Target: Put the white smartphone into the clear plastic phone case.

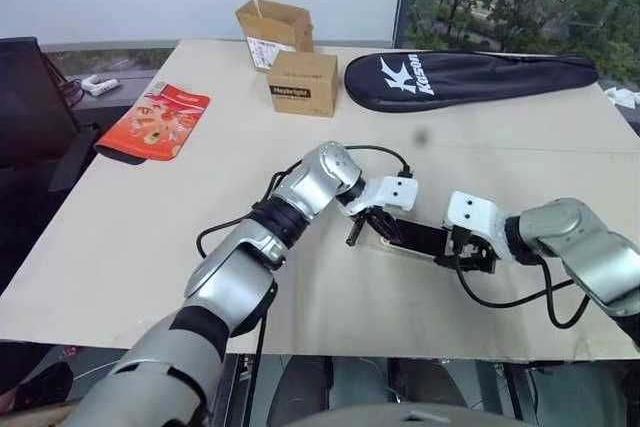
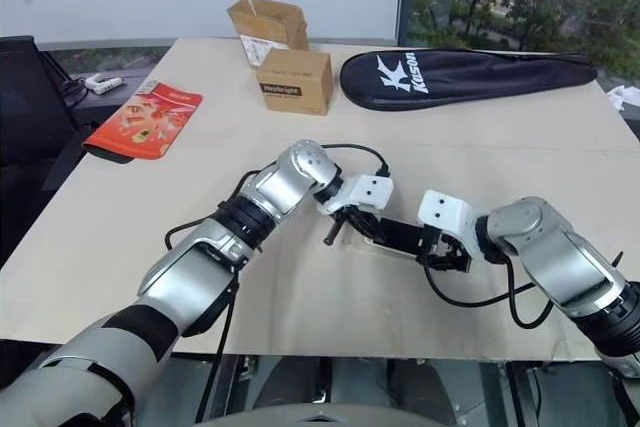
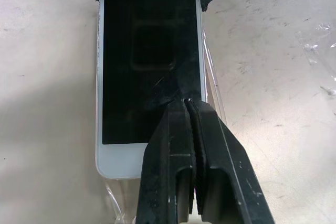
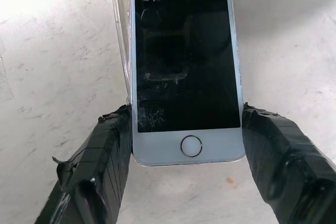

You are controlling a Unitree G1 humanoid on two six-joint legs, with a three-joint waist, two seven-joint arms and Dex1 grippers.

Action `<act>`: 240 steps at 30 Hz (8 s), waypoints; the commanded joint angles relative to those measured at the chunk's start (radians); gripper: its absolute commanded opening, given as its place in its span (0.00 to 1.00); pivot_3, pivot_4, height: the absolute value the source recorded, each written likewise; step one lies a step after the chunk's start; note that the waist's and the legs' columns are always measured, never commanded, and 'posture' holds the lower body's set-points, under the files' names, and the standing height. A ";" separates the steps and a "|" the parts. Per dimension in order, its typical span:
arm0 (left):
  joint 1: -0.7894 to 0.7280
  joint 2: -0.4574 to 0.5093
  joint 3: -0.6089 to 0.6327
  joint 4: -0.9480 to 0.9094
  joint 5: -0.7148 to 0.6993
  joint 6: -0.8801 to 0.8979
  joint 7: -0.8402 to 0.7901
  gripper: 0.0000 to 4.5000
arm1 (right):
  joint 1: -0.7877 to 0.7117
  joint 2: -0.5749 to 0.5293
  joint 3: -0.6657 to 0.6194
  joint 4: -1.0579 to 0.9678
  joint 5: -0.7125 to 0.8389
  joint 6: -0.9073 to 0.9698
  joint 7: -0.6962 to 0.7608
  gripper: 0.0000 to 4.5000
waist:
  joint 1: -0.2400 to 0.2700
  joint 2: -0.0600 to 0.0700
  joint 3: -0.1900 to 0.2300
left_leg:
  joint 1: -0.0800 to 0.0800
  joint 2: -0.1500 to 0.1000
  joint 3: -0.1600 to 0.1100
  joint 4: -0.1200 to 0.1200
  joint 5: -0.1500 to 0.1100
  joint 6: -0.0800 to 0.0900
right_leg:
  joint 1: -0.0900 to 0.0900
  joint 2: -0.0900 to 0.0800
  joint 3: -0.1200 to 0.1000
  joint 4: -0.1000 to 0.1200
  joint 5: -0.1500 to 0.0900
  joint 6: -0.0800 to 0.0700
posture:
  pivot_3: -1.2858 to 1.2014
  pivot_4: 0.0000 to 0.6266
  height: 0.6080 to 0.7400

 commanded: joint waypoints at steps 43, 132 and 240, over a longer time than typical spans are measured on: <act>0.284 0.226 0.105 -0.507 -0.106 0.494 0.064 0.02 | -0.153 0.086 0.121 0.147 -0.068 -0.300 0.103 0.65 | -0.034 0.004 0.001 | 0.001 0.003 0.000 -0.010 0.000 0.000 | -0.006 0.005 0.003 0.000 -0.001 -0.001 | 0.52 0.24 0.94; 0.164 0.087 0.047 -0.171 -0.043 0.120 0.156 0.00 | -0.102 -0.090 -0.007 -0.230 0.113 0.191 -0.031 0.99 | -0.005 0.006 0.026 | -0.003 0.000 0.001 -0.004 0.000 0.000 | -0.006 0.002 0.003 0.001 0.001 0.003 | 0.52 0.24 0.94; 0.291 0.194 0.469 -0.417 -0.386 0.161 0.208 0.19 | 0.455 0.238 -0.558 0.225 0.467 -0.590 0.073 1.00 | -0.008 0.009 0.009 | -0.002 -0.003 -0.011 -0.006 0.000 0.000 | -0.002 0.000 -0.003 -0.001 0.000 0.003 | 0.52 0.24 0.94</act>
